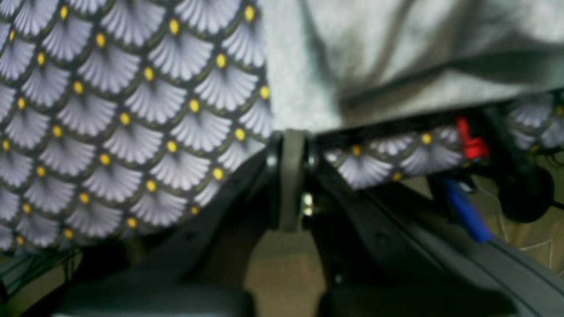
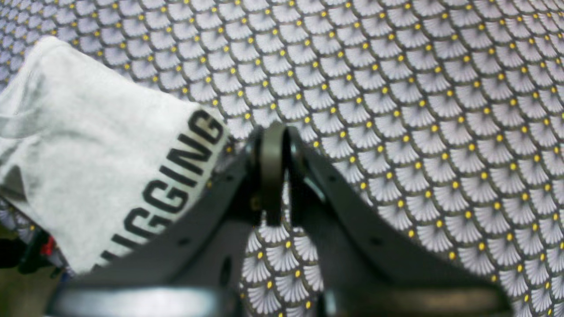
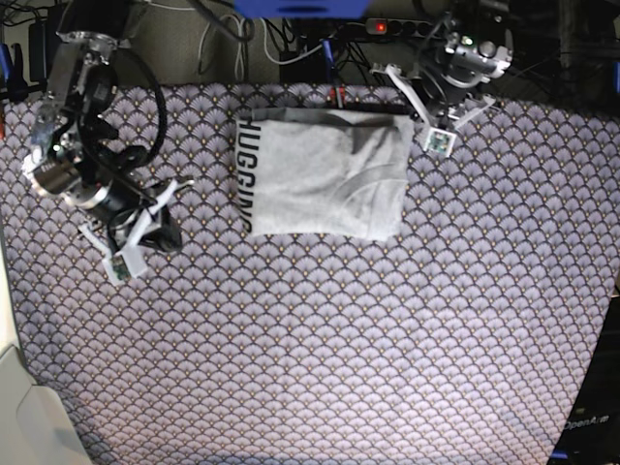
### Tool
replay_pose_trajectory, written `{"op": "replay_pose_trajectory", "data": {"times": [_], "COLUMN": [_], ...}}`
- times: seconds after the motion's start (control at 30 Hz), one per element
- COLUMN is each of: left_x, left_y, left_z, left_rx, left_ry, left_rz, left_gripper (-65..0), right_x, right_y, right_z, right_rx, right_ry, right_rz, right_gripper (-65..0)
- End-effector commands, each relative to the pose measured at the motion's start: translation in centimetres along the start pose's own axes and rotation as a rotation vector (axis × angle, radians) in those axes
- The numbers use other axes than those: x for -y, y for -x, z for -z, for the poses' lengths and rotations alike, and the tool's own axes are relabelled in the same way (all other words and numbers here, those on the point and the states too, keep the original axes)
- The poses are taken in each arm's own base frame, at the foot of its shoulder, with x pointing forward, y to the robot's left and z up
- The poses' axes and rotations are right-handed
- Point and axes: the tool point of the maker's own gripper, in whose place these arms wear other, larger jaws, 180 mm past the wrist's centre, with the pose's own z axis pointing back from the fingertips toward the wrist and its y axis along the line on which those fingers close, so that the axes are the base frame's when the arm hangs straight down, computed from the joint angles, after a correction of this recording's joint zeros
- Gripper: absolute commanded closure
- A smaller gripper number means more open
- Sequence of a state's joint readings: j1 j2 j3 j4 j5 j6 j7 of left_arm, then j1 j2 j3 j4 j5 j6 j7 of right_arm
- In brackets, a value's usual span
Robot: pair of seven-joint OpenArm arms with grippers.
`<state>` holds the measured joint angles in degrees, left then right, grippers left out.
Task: Fold the T-shirt properly
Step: 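Grasp the folded bundle's sides with both grippers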
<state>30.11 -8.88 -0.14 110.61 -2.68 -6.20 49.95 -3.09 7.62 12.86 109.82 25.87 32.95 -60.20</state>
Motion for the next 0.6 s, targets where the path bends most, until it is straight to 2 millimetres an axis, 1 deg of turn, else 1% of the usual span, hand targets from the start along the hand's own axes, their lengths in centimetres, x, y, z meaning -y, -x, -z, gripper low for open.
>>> {"op": "replay_pose_trajectory", "data": {"times": [0.0,0.17,0.23,0.33,0.4,0.47,0.57], "left_x": [-0.1,-0.1,0.2,0.3,0.3,0.7,0.8], "left_y": [-0.5,-0.8,-1.2,-0.8,-0.9,-1.9,-3.5], "left_z": [-0.3,0.1,1.0,2.5,3.0,3.2,3.4], "left_rx": [0.019,0.028,0.024,-0.007,-0.012,0.010,0.044], "left_ry": [-0.004,-0.001,0.002,0.006,0.012,0.018,0.014], "left_rz": [0.008,-0.001,-0.018,-0.037,-0.047,-0.061,-0.074], "left_gripper": [-0.5,-0.5,-0.5,-0.5,-0.5,-0.5,-0.5], "right_x": [0.0,0.2,0.2,0.3,0.4,0.7,0.5], "right_y": [-1.0,-0.8,-0.8,-0.7,-0.7,-0.6,-0.4], "right_z": [-0.3,-0.5,-0.5,-0.5,-0.6,-0.7,-0.6], "right_rx": [0.043,0.036,0.034,0.031,0.029,0.023,0.017], "right_ry": [-0.004,0.000,0.001,0.002,0.005,0.009,0.004], "right_rz": [-0.011,-0.018,-0.019,-0.021,-0.025,-0.034,-0.033], "right_gripper": [0.0,0.0,0.0,0.0,0.0,0.0,0.0]}}
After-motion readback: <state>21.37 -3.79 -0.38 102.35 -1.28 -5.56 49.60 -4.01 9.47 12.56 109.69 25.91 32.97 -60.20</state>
